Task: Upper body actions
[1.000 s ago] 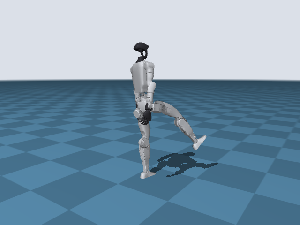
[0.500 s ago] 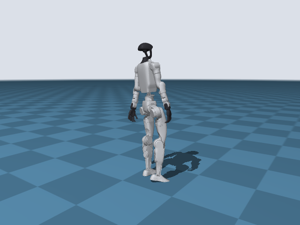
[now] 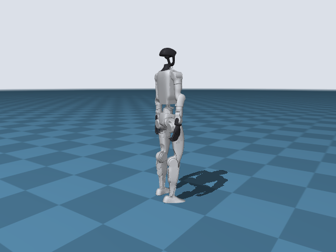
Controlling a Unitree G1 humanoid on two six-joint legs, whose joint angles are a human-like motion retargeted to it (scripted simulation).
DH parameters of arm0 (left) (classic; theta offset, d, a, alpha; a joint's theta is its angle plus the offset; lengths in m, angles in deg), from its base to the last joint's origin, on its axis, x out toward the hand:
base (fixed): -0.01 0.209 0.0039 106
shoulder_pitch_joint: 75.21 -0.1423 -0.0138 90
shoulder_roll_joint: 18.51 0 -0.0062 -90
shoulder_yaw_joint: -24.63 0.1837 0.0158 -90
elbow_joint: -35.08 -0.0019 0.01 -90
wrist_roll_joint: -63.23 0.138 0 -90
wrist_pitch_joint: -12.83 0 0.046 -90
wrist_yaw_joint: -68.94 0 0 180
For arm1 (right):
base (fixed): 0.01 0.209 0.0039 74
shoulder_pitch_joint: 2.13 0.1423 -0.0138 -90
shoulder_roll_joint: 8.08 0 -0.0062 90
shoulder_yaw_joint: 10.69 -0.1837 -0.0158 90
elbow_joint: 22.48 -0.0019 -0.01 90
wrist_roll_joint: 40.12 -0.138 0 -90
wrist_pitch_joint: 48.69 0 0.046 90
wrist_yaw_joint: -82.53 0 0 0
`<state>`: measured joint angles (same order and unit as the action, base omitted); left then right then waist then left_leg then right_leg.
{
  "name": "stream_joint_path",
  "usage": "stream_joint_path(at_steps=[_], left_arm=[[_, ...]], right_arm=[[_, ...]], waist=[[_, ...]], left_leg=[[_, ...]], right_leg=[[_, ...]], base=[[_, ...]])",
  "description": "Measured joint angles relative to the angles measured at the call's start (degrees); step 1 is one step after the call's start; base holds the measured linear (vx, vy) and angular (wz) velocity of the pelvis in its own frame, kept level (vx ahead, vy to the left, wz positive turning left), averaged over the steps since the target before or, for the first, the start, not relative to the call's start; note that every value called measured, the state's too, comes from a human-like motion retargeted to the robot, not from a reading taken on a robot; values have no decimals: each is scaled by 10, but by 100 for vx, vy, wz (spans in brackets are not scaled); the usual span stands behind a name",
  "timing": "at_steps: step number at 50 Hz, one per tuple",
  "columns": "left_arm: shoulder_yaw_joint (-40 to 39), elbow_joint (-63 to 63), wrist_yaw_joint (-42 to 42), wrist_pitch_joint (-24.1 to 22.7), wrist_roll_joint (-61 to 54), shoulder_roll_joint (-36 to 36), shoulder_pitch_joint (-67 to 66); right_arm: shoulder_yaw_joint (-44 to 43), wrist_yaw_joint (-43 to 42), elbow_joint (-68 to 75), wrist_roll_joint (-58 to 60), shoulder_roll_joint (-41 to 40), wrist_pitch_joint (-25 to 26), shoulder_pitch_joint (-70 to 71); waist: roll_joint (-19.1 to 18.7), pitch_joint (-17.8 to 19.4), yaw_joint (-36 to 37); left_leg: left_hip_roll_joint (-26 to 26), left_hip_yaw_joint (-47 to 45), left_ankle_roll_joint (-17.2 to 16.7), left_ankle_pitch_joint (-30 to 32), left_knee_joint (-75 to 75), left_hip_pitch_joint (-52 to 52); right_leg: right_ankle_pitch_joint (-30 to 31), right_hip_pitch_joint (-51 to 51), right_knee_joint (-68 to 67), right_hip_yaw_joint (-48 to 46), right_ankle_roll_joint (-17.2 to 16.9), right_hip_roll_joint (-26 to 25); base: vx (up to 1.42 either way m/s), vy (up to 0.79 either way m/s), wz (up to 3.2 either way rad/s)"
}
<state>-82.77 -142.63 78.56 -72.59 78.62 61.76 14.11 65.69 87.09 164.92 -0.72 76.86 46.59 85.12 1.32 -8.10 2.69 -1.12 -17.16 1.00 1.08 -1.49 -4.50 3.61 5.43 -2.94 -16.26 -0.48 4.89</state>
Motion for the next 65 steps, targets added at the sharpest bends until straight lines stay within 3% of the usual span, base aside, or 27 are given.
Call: stream_joint_path(at_steps=[23, 65], left_arm=[[-1, -70, -21, 17, 23, -6, -33], [11, -66, -14, 18, 29, -7, -18]], right_arm=[[36, 27, -49, 12, -35, -32, 54], [36, 12, -3, 23, -28, -13, 39]], waist=[[-19, -31, 8], [-23, -35, 2]], left_leg=[[19, 6, -22, -9, -2, 13], [7, 10, -17, -6, -8, 11]], right_leg=[[-22, -9, 5, 4, 10, -22], [-26, -9, 4, -5, 2, -15]], base=[[-4, 0, -1], [0, 0, 0]])
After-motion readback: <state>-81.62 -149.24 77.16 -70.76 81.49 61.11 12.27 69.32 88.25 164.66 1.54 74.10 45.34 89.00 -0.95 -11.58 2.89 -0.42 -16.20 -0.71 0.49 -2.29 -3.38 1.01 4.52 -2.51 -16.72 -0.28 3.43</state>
